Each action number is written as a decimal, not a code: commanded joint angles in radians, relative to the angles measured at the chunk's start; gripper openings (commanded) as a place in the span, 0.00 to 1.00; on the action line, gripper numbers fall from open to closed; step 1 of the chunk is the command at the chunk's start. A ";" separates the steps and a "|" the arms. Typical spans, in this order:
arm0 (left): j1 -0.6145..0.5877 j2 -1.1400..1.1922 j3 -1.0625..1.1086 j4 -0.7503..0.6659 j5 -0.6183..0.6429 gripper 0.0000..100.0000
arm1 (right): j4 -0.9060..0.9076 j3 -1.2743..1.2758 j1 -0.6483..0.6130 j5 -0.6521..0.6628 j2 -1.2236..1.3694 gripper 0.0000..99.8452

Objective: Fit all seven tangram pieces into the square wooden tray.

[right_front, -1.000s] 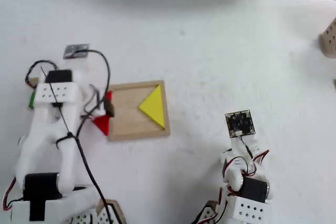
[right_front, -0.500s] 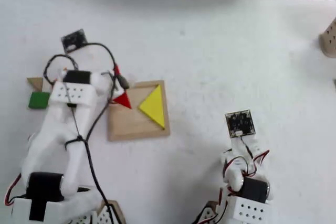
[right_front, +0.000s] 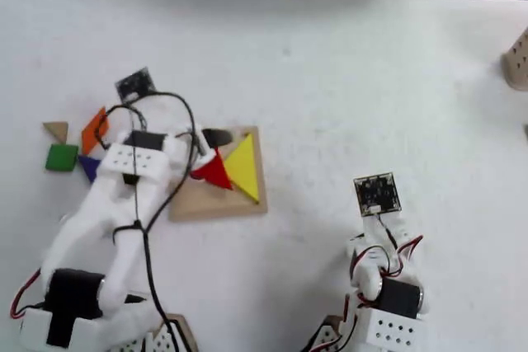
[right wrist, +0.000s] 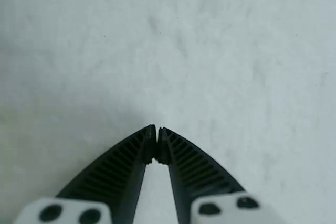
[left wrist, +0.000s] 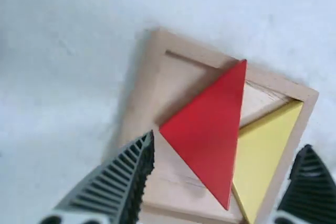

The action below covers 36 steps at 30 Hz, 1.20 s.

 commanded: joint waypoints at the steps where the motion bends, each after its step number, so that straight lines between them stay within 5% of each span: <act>1: -0.008 -0.166 0.005 0.112 -0.141 0.39 | 0.005 0.009 0.005 0.011 -0.005 0.02; 6: 0.197 -0.433 0.189 0.132 -0.304 0.37 | 0.005 0.009 0.005 0.011 -0.005 0.02; 13: 0.225 -0.679 0.344 0.026 -0.470 0.01 | 0.005 0.009 0.005 0.011 -0.005 0.02; 15: 0.202 -0.676 0.344 0.028 -0.473 0.07 | 0.005 0.009 0.005 0.011 -0.005 0.02; 28: 0.251 -0.214 0.190 0.097 -0.436 0.02 | 0.005 0.009 0.005 0.011 -0.005 0.02; 36: 0.237 -0.108 0.158 -0.009 -0.436 0.02 | 0.005 0.009 0.005 0.011 -0.005 0.02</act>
